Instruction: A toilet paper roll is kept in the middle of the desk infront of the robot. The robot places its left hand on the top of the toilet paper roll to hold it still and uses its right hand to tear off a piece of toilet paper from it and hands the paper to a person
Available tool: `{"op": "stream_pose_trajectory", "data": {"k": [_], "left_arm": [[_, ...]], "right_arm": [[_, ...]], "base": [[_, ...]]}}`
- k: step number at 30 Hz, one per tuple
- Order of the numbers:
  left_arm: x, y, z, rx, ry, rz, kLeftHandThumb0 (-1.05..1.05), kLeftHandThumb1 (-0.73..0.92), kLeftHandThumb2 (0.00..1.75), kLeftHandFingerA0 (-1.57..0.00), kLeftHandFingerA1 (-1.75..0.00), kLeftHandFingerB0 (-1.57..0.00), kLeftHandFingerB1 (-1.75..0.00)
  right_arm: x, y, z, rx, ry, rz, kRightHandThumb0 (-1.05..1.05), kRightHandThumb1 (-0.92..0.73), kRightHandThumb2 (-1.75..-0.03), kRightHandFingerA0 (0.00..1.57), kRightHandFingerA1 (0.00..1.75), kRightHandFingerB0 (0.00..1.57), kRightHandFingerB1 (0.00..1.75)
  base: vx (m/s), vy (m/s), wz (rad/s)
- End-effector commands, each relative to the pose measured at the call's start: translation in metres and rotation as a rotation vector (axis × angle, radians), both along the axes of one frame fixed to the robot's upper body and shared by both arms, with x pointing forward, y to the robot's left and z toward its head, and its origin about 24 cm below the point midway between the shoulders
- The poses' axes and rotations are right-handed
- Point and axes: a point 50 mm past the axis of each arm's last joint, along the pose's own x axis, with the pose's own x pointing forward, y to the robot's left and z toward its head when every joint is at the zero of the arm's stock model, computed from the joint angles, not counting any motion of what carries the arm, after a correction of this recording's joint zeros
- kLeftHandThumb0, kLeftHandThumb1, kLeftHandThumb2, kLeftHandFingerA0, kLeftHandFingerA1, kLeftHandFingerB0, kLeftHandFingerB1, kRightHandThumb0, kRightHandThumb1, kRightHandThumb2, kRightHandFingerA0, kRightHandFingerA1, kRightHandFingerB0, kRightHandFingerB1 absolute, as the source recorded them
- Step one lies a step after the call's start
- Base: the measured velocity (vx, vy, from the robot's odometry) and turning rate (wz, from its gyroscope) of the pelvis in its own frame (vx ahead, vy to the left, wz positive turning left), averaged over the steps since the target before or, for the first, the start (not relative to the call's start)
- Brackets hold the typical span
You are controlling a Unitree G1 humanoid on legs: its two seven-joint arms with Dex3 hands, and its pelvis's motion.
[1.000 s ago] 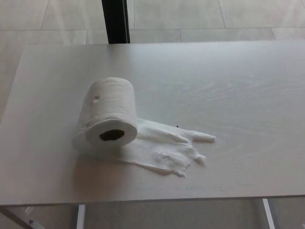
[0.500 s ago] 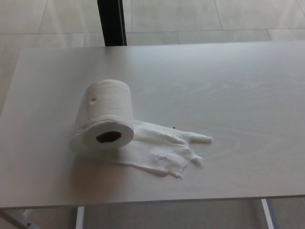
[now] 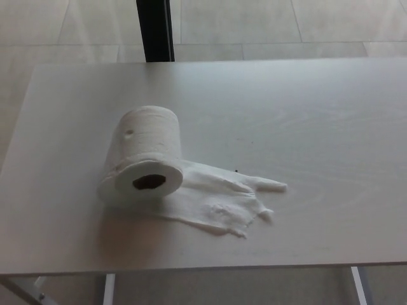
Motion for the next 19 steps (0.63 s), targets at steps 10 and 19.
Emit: {"op": "stream_pose_trajectory", "data": {"k": [10, 19], "left_arm": [[-0.0638, -0.4107, 0.1948, -0.950, -0.084, -0.683, 1.05, 0.92, 1.75, -1.57, -1.75, -1.57, -1.75], [-0.0614, -0.4112, 0.1962, -0.949, -0.093, -0.676, 1.05, 0.92, 1.75, -1.57, -1.75, -1.57, -1.75]], "right_arm": [[-0.0542, -0.0292, -0.0108, 0.244, -0.329, -0.356, -0.62, -0.83, -0.65, 0.25, 0.55, 0.34, 0.34], [-0.0513, -0.0298, -0.0090, 0.243, -0.328, -0.346, -0.62, -0.83, -0.65, 0.25, 0.55, 0.34, 0.34]], "base": [[0.00, 0.000, 0.00], [0.00, 0.000, 0.00]]}}
